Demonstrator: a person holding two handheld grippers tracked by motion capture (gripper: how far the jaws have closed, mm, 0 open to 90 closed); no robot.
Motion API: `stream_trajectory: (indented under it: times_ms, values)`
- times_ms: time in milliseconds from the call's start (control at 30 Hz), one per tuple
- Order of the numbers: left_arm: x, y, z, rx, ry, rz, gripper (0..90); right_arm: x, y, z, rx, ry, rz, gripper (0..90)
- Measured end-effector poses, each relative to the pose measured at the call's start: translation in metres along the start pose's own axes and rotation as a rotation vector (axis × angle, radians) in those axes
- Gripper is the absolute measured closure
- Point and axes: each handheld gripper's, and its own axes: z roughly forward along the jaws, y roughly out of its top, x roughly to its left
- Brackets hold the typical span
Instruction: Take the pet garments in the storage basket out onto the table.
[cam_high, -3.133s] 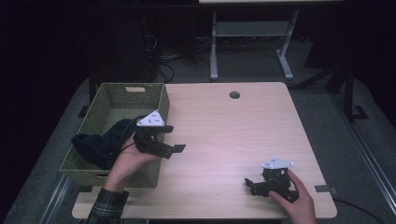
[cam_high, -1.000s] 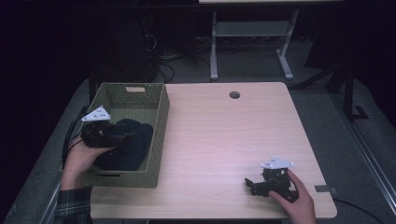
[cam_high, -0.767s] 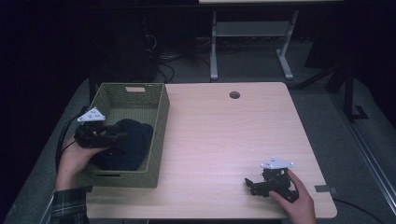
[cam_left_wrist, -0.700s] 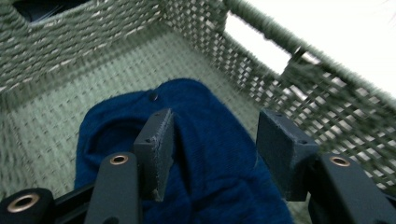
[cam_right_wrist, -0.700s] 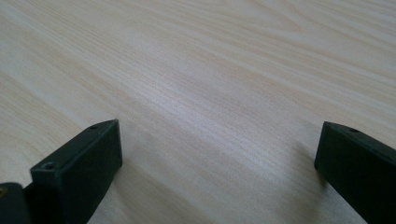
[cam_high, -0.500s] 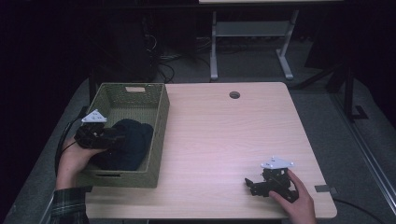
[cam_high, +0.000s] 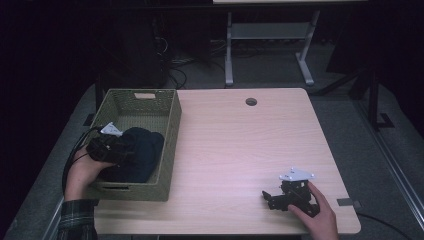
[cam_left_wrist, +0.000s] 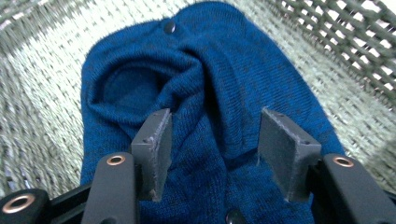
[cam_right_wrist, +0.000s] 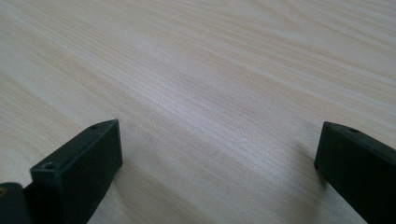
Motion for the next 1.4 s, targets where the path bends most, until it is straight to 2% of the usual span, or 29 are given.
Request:
stream_trajectory:
  times_ms: [200,367,467,533,667,733,800,867,967,1167,1267,1400]
  values:
    - [0.002,-0.005,0.011,0.065,-0.006,0.003,42.1,0.0,0.0,0.0,0.0,0.0,0.0,0.4]
    - [0.005,-0.01,0.022,0.126,-0.007,-0.014,40.8,0.0,0.0,0.0,0.0,0.0,0.0,0.4]
    - [0.005,-0.01,0.026,0.145,-0.003,-0.016,41.7,0.0,0.0,0.0,0.0,0.0,0.0,0.4]
    - [0.006,-0.011,0.028,0.163,-0.006,-0.023,45.7,0.0,0.0,0.0,0.0,0.0,0.0,0.5]
    - [0.007,-0.011,0.03,0.197,-0.016,-0.03,65.3,0.0,0.0,0.0,0.0,0.0,0.0,0.4]
    - [0.008,-0.011,0.03,0.197,-0.019,-0.049,72.9,0.0,0.0,0.0,0.0,0.0,0.0,0.5]
    - [0.01,-0.01,0.026,0.18,-0.021,-0.071,79.5,0.0,0.0,0.0,0.0,0.0,0.0,0.5]
    - [0.011,-0.009,0.021,0.145,-0.04,-0.105,80.9,0.0,0.0,0.0,0.0,0.0,0.0,0.4]
    - [0.013,-0.008,0.014,0.088,-0.064,-0.132,81.7,0.0,0.0,0.0,0.0,0.0,0.0,0.4]
    - [0.016,-0.006,-0.003,-0.043,-0.106,-0.168,81.9,0.0,0.0,0.0,0.0,0.0,0.0,0.5]
    - [0.017,-0.004,-0.01,-0.082,-0.11,-0.176,82.1,0.0,0.0,0.0,0.0,0.0,0.0,0.4]
    - [0.016,-0.002,-0.02,-0.161,-0.125,-0.191,82.9,0.0,0.0,0.0,0.0,0.0,0.0,0.4]
